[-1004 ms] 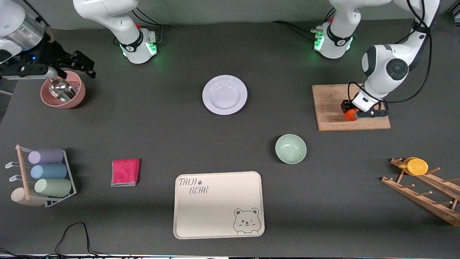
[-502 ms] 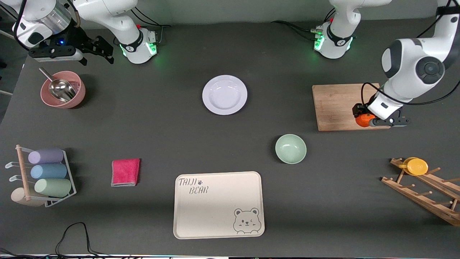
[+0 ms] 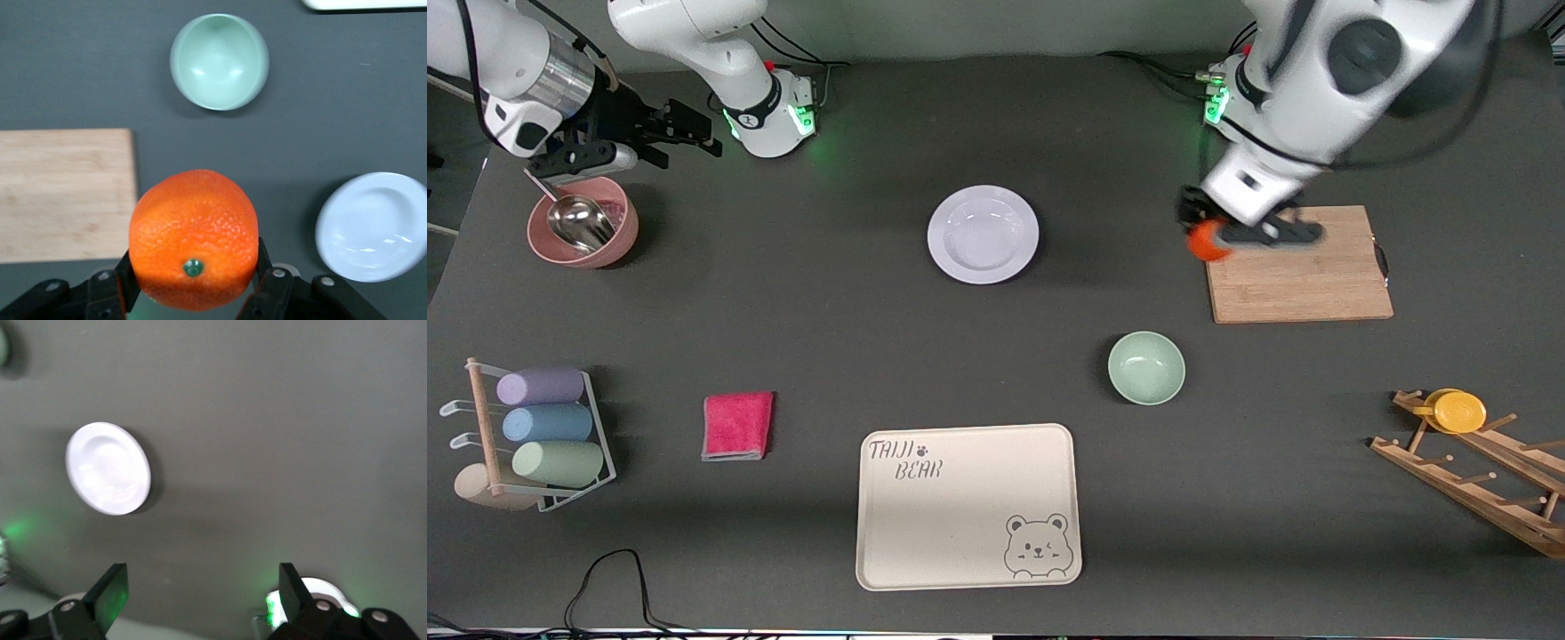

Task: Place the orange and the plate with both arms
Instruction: 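Carry the orange with the left gripper over the white plate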

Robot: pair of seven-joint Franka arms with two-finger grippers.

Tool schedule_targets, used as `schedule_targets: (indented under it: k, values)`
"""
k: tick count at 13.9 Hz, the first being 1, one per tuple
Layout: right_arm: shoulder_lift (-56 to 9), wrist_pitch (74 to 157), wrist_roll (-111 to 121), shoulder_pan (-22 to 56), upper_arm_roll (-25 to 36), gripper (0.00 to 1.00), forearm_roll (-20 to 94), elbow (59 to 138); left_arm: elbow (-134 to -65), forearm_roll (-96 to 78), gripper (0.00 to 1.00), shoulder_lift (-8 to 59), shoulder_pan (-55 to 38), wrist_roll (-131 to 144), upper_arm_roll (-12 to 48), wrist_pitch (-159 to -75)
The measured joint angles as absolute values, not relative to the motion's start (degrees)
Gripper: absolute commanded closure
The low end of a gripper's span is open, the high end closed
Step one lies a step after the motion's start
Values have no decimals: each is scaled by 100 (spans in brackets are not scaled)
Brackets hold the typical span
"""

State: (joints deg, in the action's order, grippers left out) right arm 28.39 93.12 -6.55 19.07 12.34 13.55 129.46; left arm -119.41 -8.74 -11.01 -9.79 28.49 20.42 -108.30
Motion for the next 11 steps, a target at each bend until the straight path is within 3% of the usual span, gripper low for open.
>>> schedule_targets:
  k: [5,11]
  values:
    - [2777,10100,501,1908,1573,0,2478,13958,-11283,-1043,100,-1013,-1090,4659,3608,-10711]
    - [2303,10490,1753,1910,2094,0,3819,14692,-11203,-578,100,-217,-1149,6310,4708,-11428]
